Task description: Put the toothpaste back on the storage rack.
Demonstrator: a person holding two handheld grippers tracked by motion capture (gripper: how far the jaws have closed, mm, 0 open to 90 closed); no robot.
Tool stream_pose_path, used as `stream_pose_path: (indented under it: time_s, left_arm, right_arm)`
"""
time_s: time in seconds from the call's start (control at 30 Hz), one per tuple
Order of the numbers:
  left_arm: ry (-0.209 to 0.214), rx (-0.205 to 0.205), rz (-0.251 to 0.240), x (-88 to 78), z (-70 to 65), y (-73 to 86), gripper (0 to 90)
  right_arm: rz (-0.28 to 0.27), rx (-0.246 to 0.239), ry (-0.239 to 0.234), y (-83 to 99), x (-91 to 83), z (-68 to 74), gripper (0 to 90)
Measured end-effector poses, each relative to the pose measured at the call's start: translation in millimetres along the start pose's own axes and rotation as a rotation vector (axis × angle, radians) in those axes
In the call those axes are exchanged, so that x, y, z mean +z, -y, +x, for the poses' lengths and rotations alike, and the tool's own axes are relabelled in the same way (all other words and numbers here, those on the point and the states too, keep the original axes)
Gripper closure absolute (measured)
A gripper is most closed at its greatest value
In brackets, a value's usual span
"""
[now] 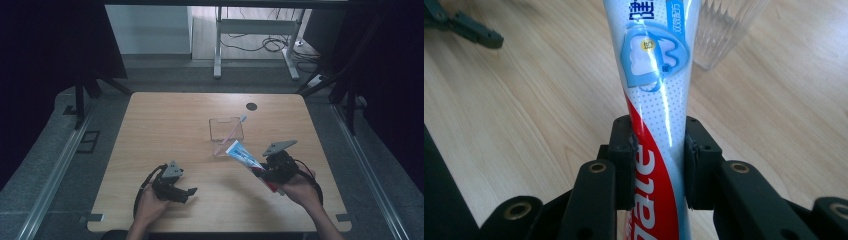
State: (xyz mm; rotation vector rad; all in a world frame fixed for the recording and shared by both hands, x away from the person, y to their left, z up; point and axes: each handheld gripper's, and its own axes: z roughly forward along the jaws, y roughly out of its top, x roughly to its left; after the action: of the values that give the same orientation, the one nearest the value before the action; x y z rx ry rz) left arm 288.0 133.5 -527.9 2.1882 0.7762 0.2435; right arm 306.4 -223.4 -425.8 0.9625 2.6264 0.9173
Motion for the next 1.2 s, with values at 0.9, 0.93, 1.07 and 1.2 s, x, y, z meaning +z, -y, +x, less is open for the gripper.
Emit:
stream_pose_path:
  time_s: [0.9, 0.93, 1.07, 1.2]
  left_arm:
    - [-0.018, 0.024, 0.010, -1.6, -1.6, -1.1, 13.0]
    - [-0.018, 0.027, 0.010, -1.7, -1.5, -1.2, 13.0]
    - [-0.022, 0.028, 0.016, -1.4, -1.5, -1.0, 13.0]
    - [-0.022, 0.032, 0.019, -1.4, -1.2, -0.9, 13.0]
  right_arm:
    - [-0.107, -0.018, 0.008, -43.9, 1.8, 0.3, 71.0]
    - [-0.111, -0.020, 0.009, -45.4, 2.5, 0.4, 71.1]
    - [-0.120, -0.025, 0.009, -51.5, 5.2, 0.9, 71.1]
    - [-0.131, -0.025, 0.008, -56.9, 7.5, 0.6, 71.1]
